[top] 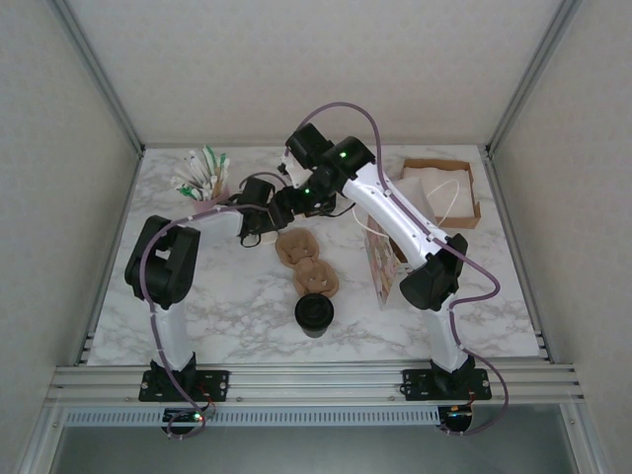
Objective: Pack the takeout coffee
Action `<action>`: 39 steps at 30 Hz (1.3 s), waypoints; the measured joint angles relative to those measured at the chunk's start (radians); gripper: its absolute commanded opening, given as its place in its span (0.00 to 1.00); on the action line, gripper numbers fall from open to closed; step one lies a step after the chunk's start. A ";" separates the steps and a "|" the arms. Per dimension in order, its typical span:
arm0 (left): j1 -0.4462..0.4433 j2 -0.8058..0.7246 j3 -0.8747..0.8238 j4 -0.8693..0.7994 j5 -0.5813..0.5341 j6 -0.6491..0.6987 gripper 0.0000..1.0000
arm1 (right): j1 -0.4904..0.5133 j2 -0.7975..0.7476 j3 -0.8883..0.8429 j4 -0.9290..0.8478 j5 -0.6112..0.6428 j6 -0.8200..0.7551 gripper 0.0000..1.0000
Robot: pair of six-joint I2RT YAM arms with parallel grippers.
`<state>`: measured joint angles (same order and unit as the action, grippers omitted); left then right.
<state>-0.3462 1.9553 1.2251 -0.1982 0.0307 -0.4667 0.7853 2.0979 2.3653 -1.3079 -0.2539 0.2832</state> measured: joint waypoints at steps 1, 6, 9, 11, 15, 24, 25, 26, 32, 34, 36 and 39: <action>0.000 0.010 0.000 0.000 0.001 0.000 0.82 | -0.003 0.000 -0.001 0.003 0.002 0.002 0.75; 0.001 0.019 0.005 0.012 0.004 -0.001 0.70 | -0.011 0.000 -0.002 0.011 0.006 0.003 0.75; 0.002 0.016 -0.002 0.027 0.004 -0.003 0.67 | -0.012 0.000 -0.002 0.011 0.010 0.009 0.75; 0.002 0.006 -0.020 0.048 0.003 -0.003 0.67 | -0.014 0.000 -0.002 0.014 0.010 0.014 0.75; 0.002 -0.050 -0.093 0.080 -0.004 -0.003 0.64 | -0.027 0.000 -0.002 0.025 0.010 0.024 0.75; -0.005 -0.297 -0.307 0.242 -0.060 0.005 0.63 | -0.088 0.001 0.076 0.041 -0.007 0.073 0.75; -0.010 -0.328 -0.334 0.268 -0.068 0.009 0.63 | -0.092 0.003 0.092 0.040 -0.010 0.080 0.75; -0.015 -0.352 -0.356 0.289 -0.075 0.014 0.63 | -0.094 0.006 0.106 0.041 -0.012 0.087 0.75; -0.081 -0.512 -0.525 0.456 -0.121 0.054 0.63 | -0.109 0.032 0.167 0.059 -0.061 0.139 0.74; -0.101 -0.569 -0.584 0.507 -0.137 0.071 0.63 | -0.116 0.047 0.189 0.063 -0.082 0.155 0.72; -0.121 -0.623 -0.633 0.555 -0.166 0.093 0.62 | -0.125 0.061 0.204 0.068 -0.105 0.170 0.71; -0.159 -0.694 -0.695 0.631 -0.212 0.129 0.60 | -0.135 0.081 0.216 0.072 -0.143 0.186 0.70</action>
<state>-0.5053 1.2617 0.5304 0.4332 -0.1818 -0.3382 0.6506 2.1792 2.5809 -1.2358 -0.3973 0.4690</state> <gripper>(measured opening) 0.717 0.703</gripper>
